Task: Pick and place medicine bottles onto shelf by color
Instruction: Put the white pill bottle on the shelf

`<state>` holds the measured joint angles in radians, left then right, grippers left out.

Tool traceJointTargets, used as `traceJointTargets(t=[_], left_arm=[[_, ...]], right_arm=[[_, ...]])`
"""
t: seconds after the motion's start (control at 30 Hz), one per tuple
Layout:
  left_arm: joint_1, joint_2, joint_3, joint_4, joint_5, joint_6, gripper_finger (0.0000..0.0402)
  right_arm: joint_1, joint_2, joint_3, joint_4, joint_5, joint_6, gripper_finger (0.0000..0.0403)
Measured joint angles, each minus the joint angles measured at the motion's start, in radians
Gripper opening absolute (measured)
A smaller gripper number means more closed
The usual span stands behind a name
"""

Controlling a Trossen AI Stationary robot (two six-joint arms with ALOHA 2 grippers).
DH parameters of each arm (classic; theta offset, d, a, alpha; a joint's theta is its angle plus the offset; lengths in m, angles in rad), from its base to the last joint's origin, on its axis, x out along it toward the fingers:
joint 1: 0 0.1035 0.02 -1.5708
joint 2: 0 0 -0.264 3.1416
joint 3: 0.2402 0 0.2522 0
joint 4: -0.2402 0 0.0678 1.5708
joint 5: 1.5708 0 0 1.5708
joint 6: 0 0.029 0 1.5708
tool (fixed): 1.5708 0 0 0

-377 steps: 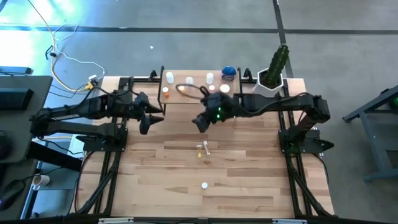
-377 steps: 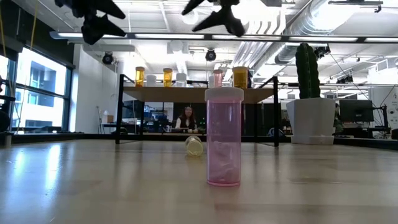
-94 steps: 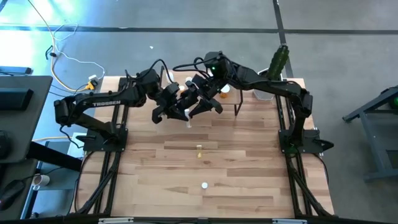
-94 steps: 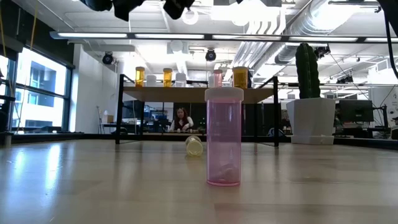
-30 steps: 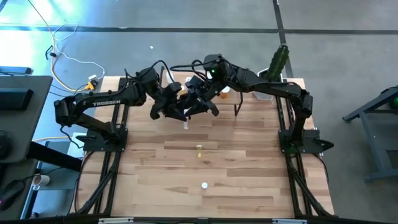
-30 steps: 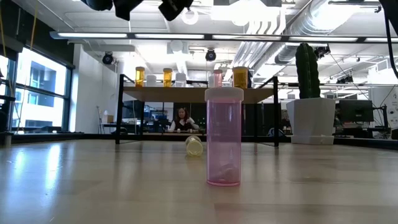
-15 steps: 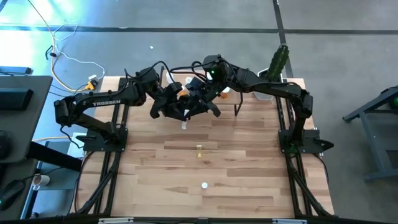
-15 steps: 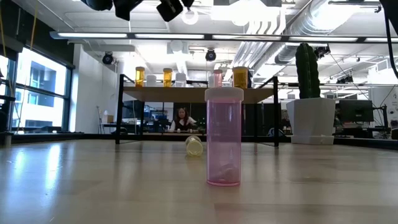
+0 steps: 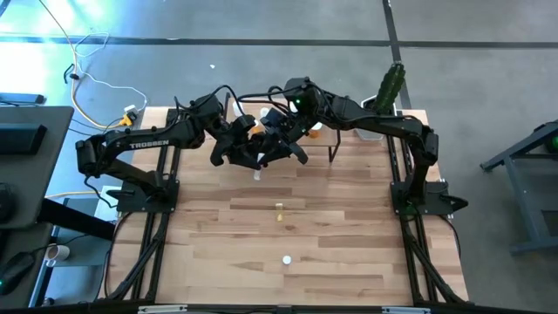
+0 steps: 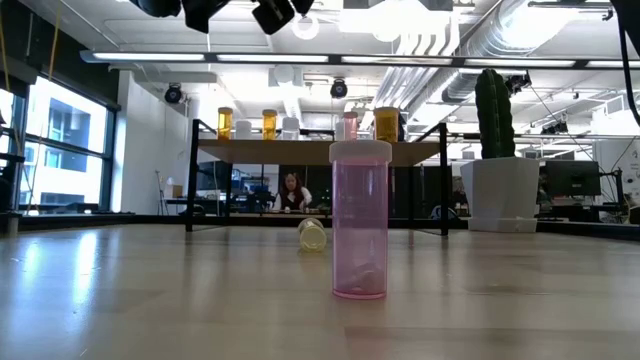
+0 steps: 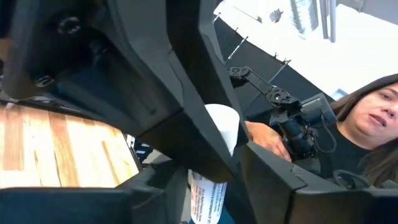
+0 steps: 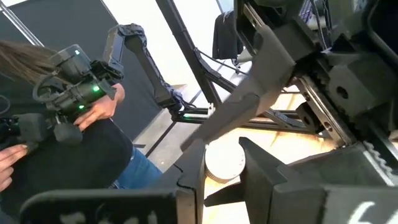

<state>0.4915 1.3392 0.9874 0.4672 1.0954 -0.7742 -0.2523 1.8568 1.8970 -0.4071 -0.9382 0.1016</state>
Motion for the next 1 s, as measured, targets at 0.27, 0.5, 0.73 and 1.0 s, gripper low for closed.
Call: traceJointTargets(t=[0.27, 0.5, 0.73, 1.0], left_arm=[[0.023, 0.0, 0.0, -0.006, 0.021, 0.002, 0.0193], [0.053, -0.002, 0.001, -0.075, 0.026, 0.062, 0.0193], [0.09, -0.002, 0.001, -0.076, 0.03, 0.071, 0.0192], [0.147, -0.002, 0.001, -0.082, 0.034, 0.091, 0.0192]], right_arm=[[-0.006, 0.002, 0.0, -0.002, 0.008, 0.013, 0.0056], [-0.029, -0.013, -0.004, -0.035, 0.035, 0.028, 0.0056], [-0.044, -0.054, -0.004, -0.097, 0.088, -0.011, 0.0056], [-0.081, -0.108, -0.002, -0.135, 0.194, -0.019, 0.0058]])
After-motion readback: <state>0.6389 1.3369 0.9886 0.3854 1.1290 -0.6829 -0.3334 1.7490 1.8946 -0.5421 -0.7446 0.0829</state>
